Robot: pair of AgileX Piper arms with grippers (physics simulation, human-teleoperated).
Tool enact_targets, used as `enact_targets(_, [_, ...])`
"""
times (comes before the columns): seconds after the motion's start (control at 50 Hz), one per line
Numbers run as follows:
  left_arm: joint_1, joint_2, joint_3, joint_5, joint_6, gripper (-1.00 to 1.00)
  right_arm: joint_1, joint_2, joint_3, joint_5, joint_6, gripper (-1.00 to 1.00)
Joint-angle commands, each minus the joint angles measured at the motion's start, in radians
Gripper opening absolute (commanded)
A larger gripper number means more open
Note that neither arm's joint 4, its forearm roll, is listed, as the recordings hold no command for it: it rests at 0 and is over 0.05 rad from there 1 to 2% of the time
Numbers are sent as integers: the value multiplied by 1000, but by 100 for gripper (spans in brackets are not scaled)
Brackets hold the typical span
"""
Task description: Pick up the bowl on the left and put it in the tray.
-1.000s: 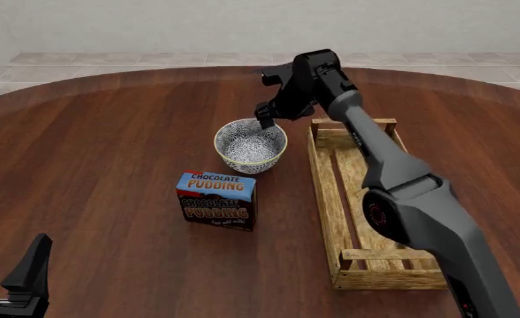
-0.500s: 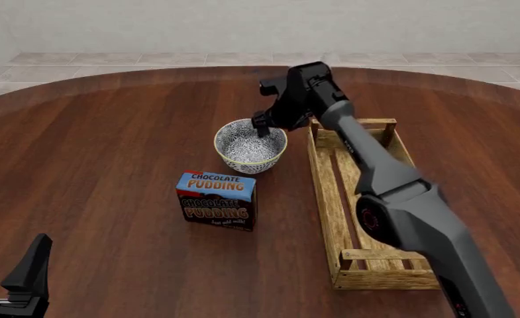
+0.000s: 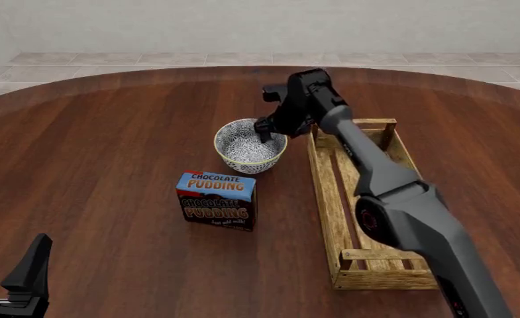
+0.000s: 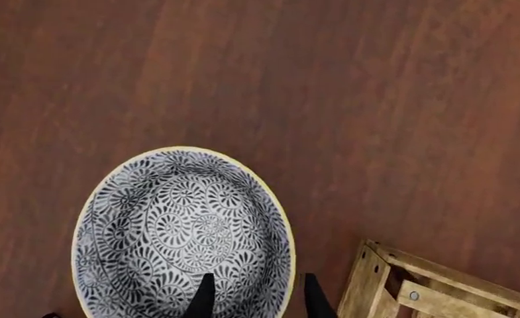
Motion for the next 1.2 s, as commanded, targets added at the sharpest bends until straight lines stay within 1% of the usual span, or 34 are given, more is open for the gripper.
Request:
enact_targets(0.02, [0,0,0,0,0,100,-15,9,21,1,10,100])
enact_targets(0.18, [0,0,0,0,0,100,-23,32,21,1,8,100])
enact_targets(0.34, [0,0,0,0,0,100,-17,35,25,1,18,100])
enact_targets(0.36, [0,0,0,0,0,100,-9,38,25,1,32,100])
enact_targets(0.38, [0,0,0,0,0,100,-18,39,22,1,21,100])
enact_targets(0.42, [0,0,0,0,0,100,-10,41,21,1,28,100])
enact_targets(0.44, [0,0,0,0,0,100,-13,41,20,1,20,100])
enact_targets(0.46, [0,0,0,0,0,100,-2,42,21,1,29,100])
enact_targets(0.52, [0,0,0,0,0,100,-15,45,17,1,22,100])
enact_targets(0.54, [0,0,0,0,0,100,-4,46,20,1,31,100])
enact_targets(0.56, [0,0,0,0,0,100,-21,47,15,1,20,100])
enact_targets(0.58, [0,0,0,0,0,100,-17,49,14,1,28,100])
enact_targets(0.66, [0,0,0,0,0,100,-21,49,13,1,23,100])
enact_targets(0.68, [0,0,0,0,0,100,-21,47,19,1,-3,100])
enact_targets(0.7, [0,0,0,0,0,100,-21,47,19,1,-3,100])
enact_targets(0.72, [0,0,0,0,0,100,-27,50,19,1,35,100])
enact_targets(0.74, [0,0,0,0,0,100,-46,50,10,1,17,-100])
enact_targets(0.76, [0,0,0,0,0,100,-66,44,24,1,-10,-100])
enact_targets(0.78, [0,0,0,0,0,100,-49,45,18,1,19,-100])
enact_targets(0.96, [0,0,0,0,0,100,-51,27,15,1,30,-100])
enact_targets(1.02, [0,0,0,0,0,100,-65,20,13,1,7,-100])
enact_targets(1.04, [0,0,0,0,0,100,-53,16,17,1,17,-100])
enact_targets(1.1, [0,0,0,0,0,100,-58,-1,19,1,-4,-100])
enact_targets(1.12, [0,0,0,0,0,100,-48,-8,23,1,2,-100])
enact_targets(1.2, [0,0,0,0,0,100,-41,-29,29,1,-9,-100])
